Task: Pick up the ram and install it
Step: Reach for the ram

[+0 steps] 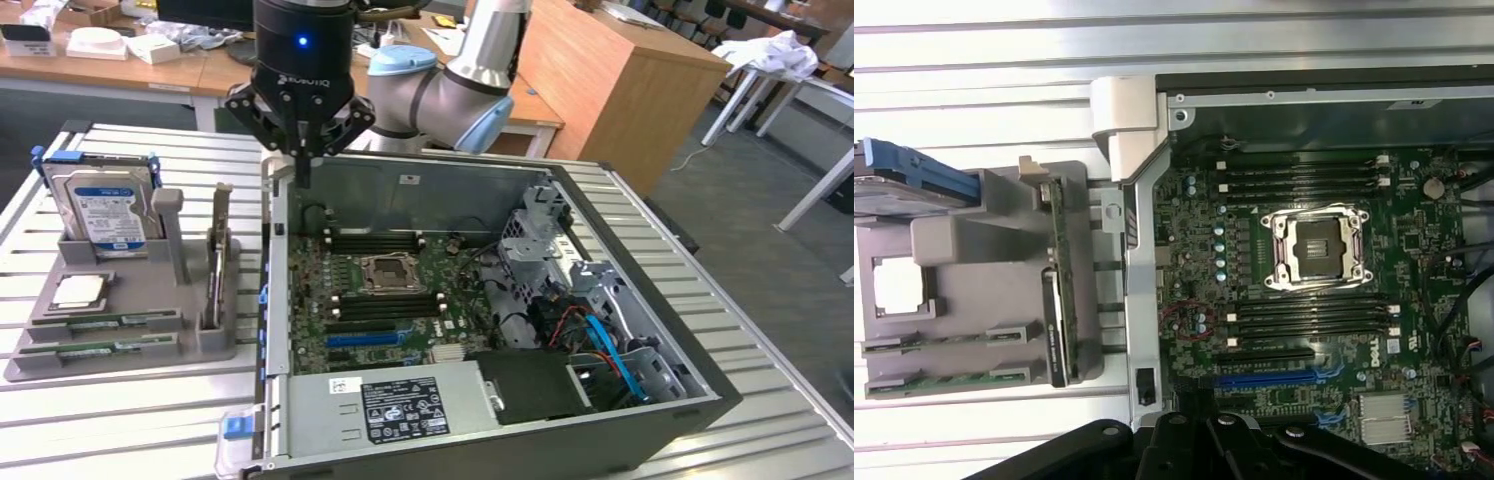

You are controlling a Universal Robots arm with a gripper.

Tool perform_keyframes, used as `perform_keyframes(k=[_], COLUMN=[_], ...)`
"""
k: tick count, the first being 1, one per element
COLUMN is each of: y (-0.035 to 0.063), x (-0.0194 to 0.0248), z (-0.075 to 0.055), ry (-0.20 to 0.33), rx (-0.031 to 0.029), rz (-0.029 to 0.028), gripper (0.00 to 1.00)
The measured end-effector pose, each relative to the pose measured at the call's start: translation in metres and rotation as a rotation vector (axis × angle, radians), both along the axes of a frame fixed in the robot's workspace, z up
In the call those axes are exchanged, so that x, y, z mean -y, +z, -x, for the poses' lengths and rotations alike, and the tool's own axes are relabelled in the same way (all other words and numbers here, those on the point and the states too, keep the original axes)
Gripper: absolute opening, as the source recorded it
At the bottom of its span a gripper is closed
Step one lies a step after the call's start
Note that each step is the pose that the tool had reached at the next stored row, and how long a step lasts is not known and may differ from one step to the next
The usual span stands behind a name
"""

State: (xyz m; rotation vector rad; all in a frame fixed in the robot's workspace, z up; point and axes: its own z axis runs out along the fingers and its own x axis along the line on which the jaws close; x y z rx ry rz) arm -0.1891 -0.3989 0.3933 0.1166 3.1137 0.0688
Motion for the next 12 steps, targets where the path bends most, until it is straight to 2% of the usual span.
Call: perform_keyframes(k=[12], y=[0.0000], x=[0.0000], z=[0.014], ry=[0.000], rx=[0.0000], rz=[0.0000], gripper=[0.10])
